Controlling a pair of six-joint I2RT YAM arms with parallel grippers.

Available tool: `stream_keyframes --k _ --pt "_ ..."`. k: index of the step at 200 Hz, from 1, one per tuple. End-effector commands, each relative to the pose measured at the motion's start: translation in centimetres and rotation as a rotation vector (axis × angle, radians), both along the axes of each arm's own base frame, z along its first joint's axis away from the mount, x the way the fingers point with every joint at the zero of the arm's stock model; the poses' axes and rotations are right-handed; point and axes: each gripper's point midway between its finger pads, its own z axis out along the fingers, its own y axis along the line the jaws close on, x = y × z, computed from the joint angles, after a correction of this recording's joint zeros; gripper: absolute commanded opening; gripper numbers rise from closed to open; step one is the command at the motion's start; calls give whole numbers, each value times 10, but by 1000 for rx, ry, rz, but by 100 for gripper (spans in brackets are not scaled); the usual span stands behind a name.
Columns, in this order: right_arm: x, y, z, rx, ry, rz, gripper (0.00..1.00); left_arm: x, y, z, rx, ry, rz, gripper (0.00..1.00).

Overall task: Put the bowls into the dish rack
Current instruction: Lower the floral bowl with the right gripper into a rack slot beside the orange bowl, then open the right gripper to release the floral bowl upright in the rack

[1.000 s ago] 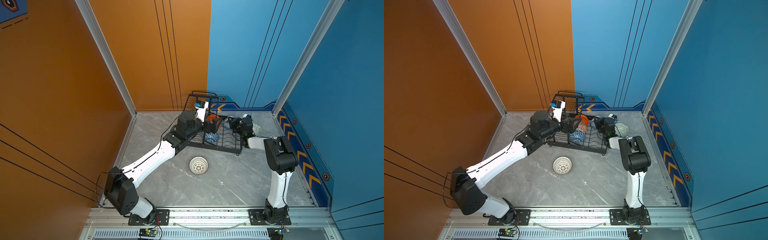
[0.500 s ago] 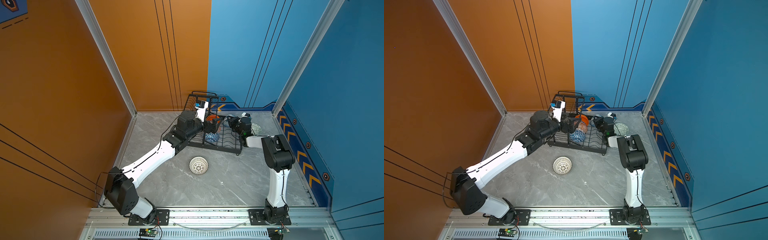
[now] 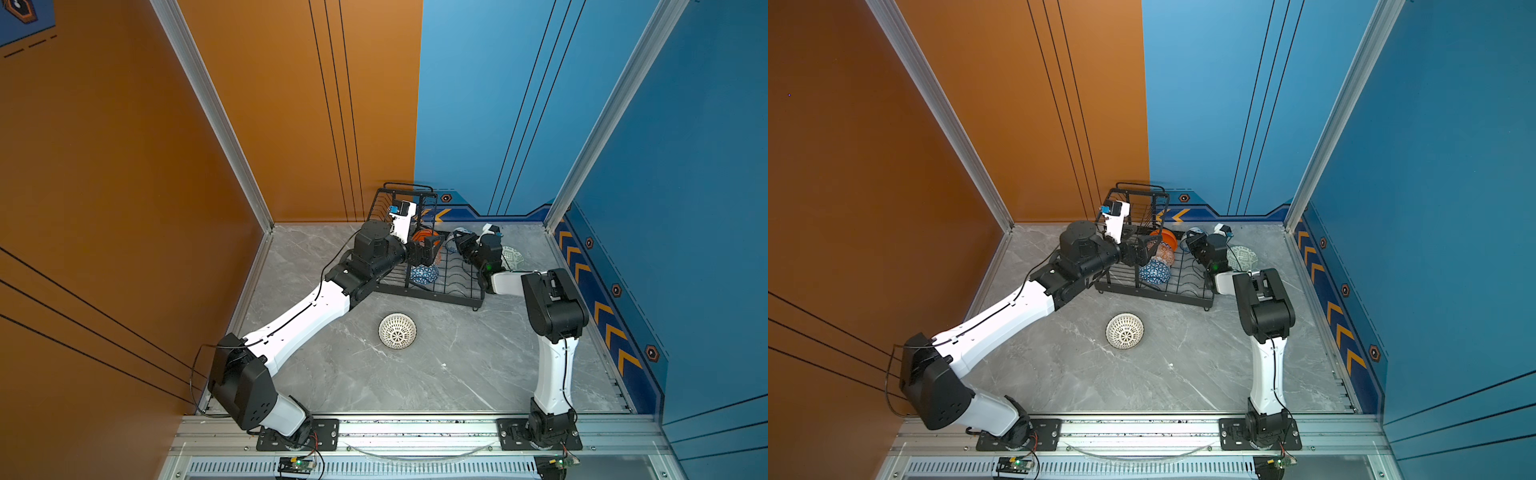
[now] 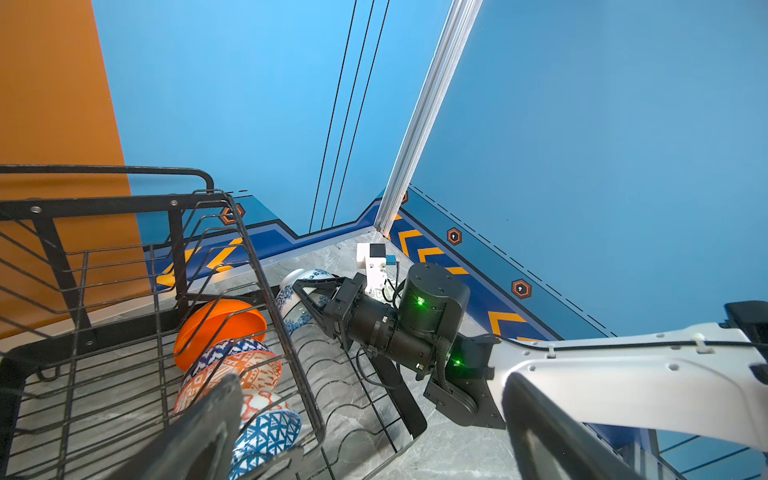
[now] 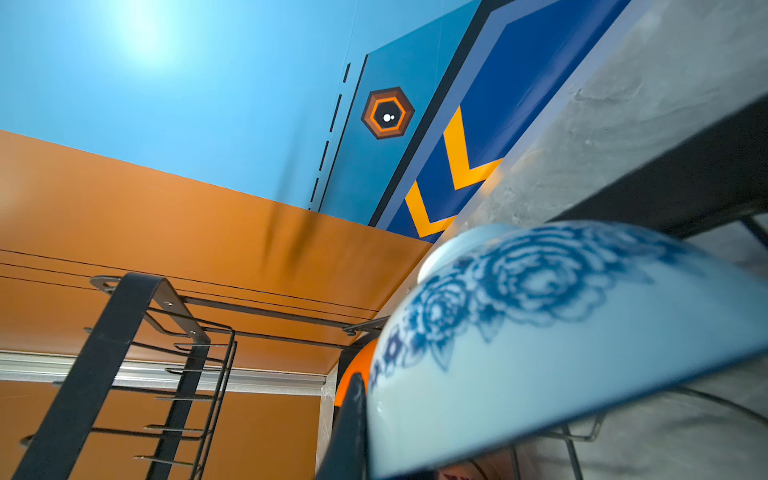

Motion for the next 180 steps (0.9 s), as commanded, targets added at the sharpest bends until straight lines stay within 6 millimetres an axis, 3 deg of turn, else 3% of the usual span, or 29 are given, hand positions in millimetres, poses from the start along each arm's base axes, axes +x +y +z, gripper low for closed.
stream_keyframes --k 1,180 --pt "9 -4 11 -35 -70 -30 0 2 2 7 -11 -17 -10 98" --pt "-5 2 -25 -81 23 -63 0 -1 4 5 -9 -16 -10 98"
